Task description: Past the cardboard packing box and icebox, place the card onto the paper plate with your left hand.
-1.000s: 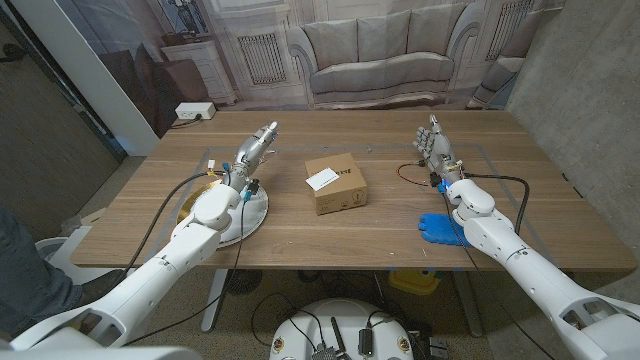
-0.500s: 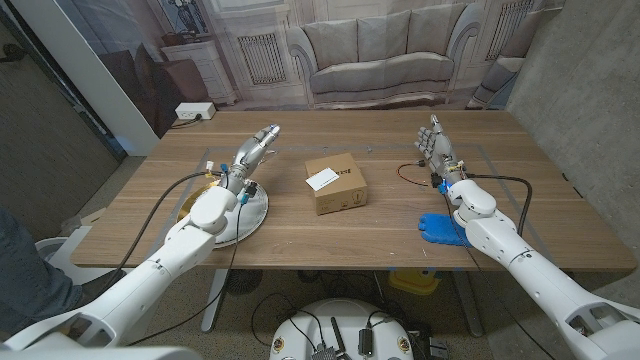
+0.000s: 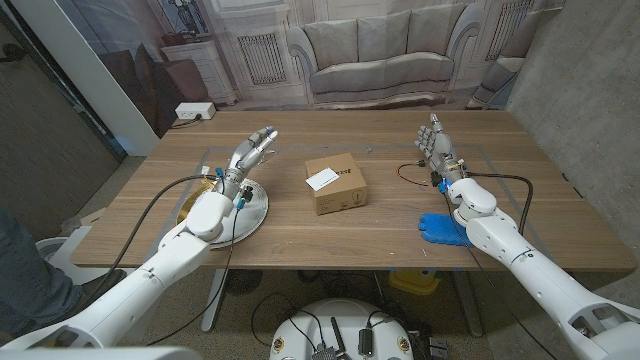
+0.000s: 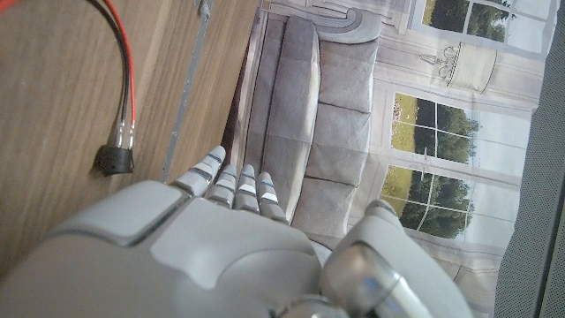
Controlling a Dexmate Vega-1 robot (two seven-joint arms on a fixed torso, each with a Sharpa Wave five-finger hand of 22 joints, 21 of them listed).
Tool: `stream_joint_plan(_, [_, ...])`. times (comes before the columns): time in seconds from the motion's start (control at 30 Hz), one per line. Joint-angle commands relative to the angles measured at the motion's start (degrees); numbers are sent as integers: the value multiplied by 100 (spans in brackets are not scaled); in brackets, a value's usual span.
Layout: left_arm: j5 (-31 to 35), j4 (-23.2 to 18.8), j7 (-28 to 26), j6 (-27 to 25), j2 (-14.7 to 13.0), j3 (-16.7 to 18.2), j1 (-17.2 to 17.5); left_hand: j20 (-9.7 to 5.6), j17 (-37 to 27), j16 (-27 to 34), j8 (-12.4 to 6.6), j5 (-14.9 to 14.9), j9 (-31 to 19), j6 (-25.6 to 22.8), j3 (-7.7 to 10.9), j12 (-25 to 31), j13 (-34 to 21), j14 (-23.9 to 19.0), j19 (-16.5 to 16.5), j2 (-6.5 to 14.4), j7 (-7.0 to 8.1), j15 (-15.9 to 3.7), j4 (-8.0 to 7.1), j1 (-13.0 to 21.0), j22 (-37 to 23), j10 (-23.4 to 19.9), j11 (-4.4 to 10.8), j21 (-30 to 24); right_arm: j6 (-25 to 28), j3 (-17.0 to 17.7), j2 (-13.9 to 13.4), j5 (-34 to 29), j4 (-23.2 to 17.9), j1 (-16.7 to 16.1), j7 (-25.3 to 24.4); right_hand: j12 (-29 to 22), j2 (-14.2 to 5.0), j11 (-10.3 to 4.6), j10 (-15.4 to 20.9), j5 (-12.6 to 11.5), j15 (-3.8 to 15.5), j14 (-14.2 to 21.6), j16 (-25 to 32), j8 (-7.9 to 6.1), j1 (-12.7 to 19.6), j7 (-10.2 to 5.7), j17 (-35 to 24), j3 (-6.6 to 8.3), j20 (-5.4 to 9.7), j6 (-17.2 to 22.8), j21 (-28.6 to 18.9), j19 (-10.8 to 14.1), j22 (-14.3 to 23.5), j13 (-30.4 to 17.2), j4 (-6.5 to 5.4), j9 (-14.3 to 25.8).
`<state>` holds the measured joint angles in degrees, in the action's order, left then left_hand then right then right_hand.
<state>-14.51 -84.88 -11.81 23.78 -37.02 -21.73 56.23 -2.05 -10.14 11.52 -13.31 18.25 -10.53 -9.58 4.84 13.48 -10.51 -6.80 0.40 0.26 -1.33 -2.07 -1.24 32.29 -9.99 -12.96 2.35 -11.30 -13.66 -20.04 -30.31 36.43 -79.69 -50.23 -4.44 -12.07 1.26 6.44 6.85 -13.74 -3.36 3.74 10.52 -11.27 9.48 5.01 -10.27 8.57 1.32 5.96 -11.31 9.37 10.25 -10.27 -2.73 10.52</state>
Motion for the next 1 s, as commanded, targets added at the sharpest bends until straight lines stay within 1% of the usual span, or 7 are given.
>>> stream_joint_plan(0.03, [476,-10,-518,223,106,63,212,-242,-11,49,-42,-11,-18,-146,29,42,-27,-120,90,3,24,-53,51,92,-9,-140,39,-52,186,10,-80,-95,-362,-82,-269,-41,-27,5,64,15,16,58,43,-25,24,-35,-7,10,-4,57,-52,46,21,-28,28,16])
stream_joint_plan(0.07, [554,-26,-597,227,115,69,236,-242,-11,54,-45,-9,-18,-173,32,43,-28,-159,100,3,28,-59,64,117,-8,-163,-6,-51,192,11,-91,-105,-376,-86,-277,-40,-27,6,65,15,14,59,43,-24,25,-35,-7,10,-4,57,-53,47,21,-28,28,16])
stream_joint_plan(0.23, [1009,3,-1104,357,236,109,334,-266,-9,80,-80,18,-20,-391,59,70,-29,-393,207,-7,101,-175,171,305,-6,-380,91,-64,201,31,-93,-86,-402,-105,-291,-39,-31,6,65,18,12,60,41,-24,29,-39,-7,9,-2,61,-53,53,21,-29,31,16])
stream_joint_plan(0.3, [1090,9,-1224,390,275,129,377,-272,-7,76,-125,35,-21,-597,73,99,-31,-497,289,-18,142,-201,237,422,-5,-556,136,-74,196,22,-102,-98,-390,-96,-267,-38,-33,6,65,20,18,61,40,-23,31,-40,-7,9,-2,62,-52,53,21,-29,33,16])
stream_joint_plan(0.67, [1335,-237,-1448,189,208,219,602,-288,-6,74,-140,65,-21,-772,93,102,-32,-658,358,-50,200,-274,346,606,-4,-725,209,-67,186,-14,-61,-92,-326,-55,-211,-35,-39,6,66,26,26,64,35,-22,38,-47,-8,5,-4,70,-49,54,22,-30,38,17])
stream_joint_plan(0.97, [1570,-397,-1651,64,170,279,709,-285,-3,72,-144,83,-21,-860,111,105,-32,-749,387,-78,233,-300,431,747,-3,-830,261,-59,203,13,-95,-98,-426,-134,-278,-35,-45,0,76,32,18,68,32,-19,42,-49,-8,1,-5,73,-46,56,23,-30,43,17])
stream_joint_plan(1.0, [1572,-399,-1652,60,171,280,710,-287,-3,64,-144,87,-21,-880,117,104,-32,-755,391,-87,239,-312,455,788,-3,-854,305,-56,205,13,-95,-98,-427,-134,-279,-35,-46,0,76,33,17,69,32,-19,43,-47,-8,0,-5,74,-46,56,23,-30,43,17])
